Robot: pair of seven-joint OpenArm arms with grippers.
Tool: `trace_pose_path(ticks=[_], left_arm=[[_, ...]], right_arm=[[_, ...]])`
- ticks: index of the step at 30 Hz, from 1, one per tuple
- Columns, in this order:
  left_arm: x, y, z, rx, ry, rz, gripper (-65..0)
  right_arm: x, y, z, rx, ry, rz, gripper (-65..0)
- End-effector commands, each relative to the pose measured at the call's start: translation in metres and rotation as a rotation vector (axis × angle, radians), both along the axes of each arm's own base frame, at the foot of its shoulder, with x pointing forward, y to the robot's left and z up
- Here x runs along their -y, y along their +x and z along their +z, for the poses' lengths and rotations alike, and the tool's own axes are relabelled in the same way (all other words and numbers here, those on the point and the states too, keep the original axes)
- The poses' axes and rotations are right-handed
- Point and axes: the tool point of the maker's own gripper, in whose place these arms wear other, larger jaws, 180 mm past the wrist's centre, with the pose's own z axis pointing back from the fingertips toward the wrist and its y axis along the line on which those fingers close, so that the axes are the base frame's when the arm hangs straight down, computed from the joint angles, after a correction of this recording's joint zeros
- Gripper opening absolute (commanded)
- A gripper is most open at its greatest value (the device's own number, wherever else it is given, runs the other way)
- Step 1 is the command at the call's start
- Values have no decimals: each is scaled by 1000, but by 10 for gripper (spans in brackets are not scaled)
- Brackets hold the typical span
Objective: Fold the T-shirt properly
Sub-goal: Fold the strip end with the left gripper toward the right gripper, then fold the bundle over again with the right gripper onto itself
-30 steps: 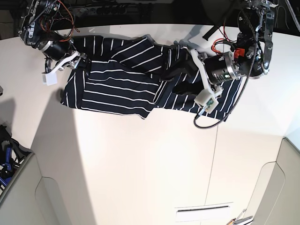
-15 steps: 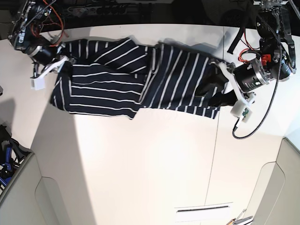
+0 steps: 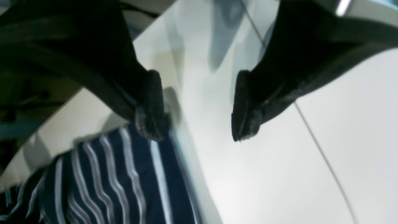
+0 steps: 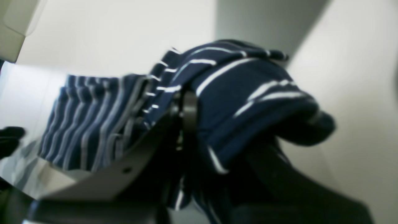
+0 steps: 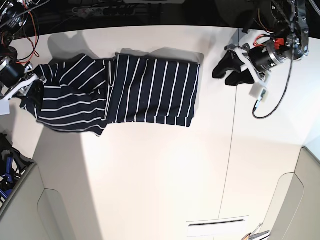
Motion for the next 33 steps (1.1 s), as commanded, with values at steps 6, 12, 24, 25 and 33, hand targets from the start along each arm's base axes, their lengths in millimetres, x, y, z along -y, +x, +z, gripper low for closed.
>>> trace_pose_path(ticks=[6, 12, 24, 25, 33], left_arm=[[19, -5, -28, -74, -84, -15, -281], [35, -9, -32, -92, -126, -15, -281], [23, -13, -22, -154, -216, 21, -281], [18, -11, -18, -154, -232, 38, -281], [-40, -1, 5, -101, -265, 195, -281]], right_arm=[[-100, 12, 51, 181, 17, 188, -650], [-207, 4, 30, 107, -24, 462, -650], [-326, -23, -36, 42, -197, 775, -211], [-335, -26, -38, 43, -213, 812, -211], [-365, -9, -18, 130, -302, 840, -211]])
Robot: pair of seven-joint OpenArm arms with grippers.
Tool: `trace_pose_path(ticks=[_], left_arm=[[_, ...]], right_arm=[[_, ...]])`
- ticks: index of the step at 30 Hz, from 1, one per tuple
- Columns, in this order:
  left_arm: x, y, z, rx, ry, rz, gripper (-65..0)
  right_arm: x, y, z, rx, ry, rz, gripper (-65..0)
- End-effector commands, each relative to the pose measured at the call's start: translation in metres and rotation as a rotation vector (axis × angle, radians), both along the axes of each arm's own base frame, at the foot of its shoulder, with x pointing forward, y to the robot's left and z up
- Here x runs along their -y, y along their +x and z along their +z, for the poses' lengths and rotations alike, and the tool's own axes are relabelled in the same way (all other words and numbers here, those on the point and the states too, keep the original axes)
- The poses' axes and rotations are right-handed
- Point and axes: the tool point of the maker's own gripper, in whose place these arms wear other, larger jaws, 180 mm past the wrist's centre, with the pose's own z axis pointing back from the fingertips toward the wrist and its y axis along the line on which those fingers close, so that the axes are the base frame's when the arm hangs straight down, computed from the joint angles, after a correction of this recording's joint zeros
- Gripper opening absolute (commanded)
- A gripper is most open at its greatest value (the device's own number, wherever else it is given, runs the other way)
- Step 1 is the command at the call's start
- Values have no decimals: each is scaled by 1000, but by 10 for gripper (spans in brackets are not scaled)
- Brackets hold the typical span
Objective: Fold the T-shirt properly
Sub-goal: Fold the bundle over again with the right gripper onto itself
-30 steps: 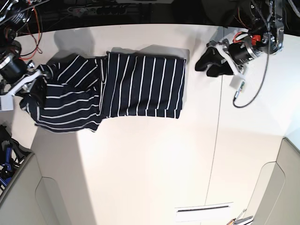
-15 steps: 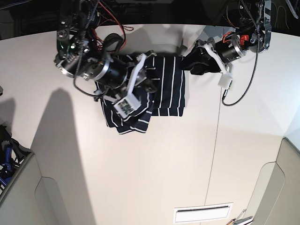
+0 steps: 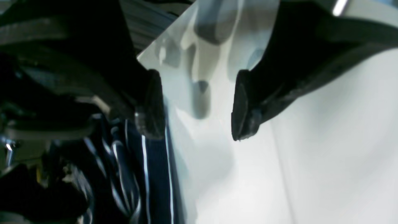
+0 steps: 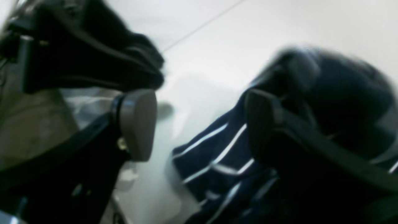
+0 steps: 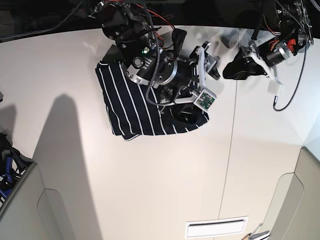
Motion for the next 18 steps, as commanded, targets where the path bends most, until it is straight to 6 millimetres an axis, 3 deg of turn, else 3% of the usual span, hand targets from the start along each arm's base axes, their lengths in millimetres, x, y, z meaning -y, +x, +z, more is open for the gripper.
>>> trace_pose_path(ticks=[1, 7, 13, 16, 18], left_arm=[[-6, 6, 13, 44, -18, 14, -281], [-10, 8, 31, 81, -99, 38, -292], [11, 8, 61, 144, -128, -63, -538], [32, 5, 79, 189, -114, -155, -597], [49, 0, 88, 213, -111, -214, -605]], right_arm=[[-7, 9, 17, 44, 43, -2, -211], [3, 28, 24, 97, 0, -50, -211], [35, 62, 28, 138, -34, -206, -214], [63, 86, 35, 151, -22, -314, -232], [84, 101, 39, 159, -16, -384, -310]])
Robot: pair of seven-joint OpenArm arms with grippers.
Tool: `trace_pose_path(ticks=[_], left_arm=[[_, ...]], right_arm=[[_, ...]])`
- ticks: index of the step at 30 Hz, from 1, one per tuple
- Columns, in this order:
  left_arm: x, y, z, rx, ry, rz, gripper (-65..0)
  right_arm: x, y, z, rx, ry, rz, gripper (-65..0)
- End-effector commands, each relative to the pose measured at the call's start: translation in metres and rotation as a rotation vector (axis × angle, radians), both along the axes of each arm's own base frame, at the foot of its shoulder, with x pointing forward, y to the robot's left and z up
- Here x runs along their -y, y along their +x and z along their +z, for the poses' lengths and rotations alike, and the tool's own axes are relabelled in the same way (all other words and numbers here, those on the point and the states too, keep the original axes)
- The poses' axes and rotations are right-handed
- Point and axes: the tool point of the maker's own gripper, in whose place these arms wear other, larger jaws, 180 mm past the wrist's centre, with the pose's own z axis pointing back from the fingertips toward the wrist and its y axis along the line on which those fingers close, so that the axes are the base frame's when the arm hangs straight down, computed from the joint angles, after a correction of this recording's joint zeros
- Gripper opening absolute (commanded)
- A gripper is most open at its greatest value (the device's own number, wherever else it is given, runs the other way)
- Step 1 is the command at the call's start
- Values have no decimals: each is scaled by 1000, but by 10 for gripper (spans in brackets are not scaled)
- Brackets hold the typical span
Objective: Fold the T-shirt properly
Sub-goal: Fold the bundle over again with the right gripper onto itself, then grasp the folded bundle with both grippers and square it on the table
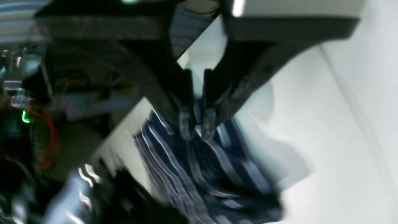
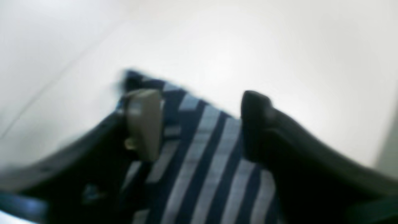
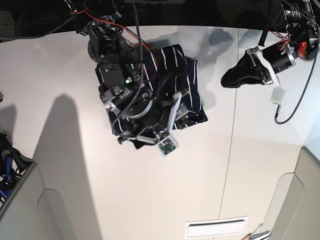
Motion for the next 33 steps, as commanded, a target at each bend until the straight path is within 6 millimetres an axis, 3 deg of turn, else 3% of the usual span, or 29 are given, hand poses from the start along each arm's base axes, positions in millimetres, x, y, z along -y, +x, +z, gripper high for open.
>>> trace_pose_path(ticks=[1, 6, 11, 15, 19, 24, 33], left_arm=[[8, 1, 14, 48, -14, -30, -605], [44, -9, 11, 49, 2, -143, -605], [70, -17, -5, 33, 39, -209, -605], [94, -23, -13, 40, 47, -257, -605], [115, -33, -19, 38, 37, -305, -605], [136, -42, -30, -8, -11, -320, -605], [141, -36, -67, -62, 49, -256, -605]], right_arm=[[6, 14, 19, 57, 41, -32, -370], [58, 38, 25, 56, 100, -180, -647], [107, 46, 24, 59, 114, -285, -650], [129, 49, 18, 51, 128, -304, -650], [128, 48, -6, 0, 132, -255, -650], [108, 44, -28, -55, 186, -141, -650], [86, 41, -47, -147, 283, -49, -650]])
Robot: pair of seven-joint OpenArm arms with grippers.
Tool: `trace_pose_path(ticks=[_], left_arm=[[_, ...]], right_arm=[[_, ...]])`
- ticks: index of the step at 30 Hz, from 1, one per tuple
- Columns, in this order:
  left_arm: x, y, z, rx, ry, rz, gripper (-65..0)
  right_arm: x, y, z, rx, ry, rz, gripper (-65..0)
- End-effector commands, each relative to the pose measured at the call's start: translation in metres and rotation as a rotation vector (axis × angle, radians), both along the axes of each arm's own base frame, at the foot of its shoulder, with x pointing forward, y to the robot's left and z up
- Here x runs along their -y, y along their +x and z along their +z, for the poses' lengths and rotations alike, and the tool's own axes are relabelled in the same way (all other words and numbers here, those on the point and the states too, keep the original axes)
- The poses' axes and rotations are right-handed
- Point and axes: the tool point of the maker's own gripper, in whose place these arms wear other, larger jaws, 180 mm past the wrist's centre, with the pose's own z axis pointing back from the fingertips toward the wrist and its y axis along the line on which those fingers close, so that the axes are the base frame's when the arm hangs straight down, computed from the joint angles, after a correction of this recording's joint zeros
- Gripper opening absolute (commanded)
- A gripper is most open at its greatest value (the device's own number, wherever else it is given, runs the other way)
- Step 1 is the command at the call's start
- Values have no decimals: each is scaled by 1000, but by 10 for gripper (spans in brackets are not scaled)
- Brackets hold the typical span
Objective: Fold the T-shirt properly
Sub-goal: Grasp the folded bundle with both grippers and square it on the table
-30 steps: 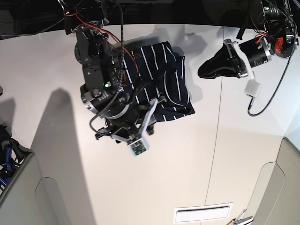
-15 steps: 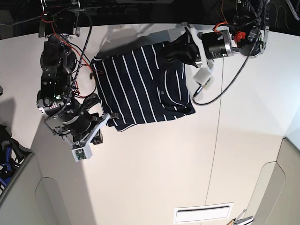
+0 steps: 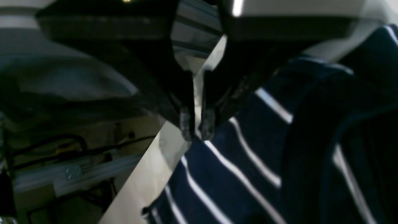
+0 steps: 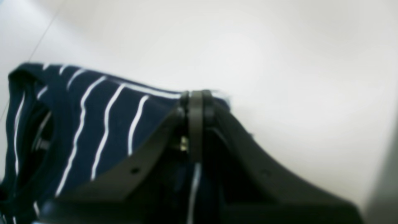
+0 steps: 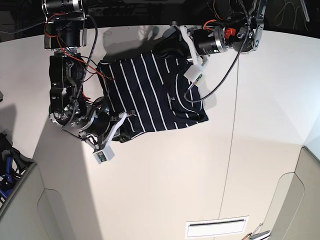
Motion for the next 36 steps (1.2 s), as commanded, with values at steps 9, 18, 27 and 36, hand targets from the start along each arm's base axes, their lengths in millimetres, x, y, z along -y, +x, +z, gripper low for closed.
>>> trace_pose_path(ticks=[9, 18, 27, 36], left_arm=[[-25, 46, -4, 52, 28, 87, -605], [-77, 94, 3, 180, 150, 208, -605], [-110, 144, -21, 188, 275, 282, -605], [-121, 197, -12, 203, 278, 318, -605]], right_arm=[[-2, 8, 13, 33, 16, 9, -650], [-1, 4, 7, 1, -3, 17, -650], [-6, -18, -9, -58, 39, 21, -650], [-22, -69, -37, -172, 145, 45, -650]])
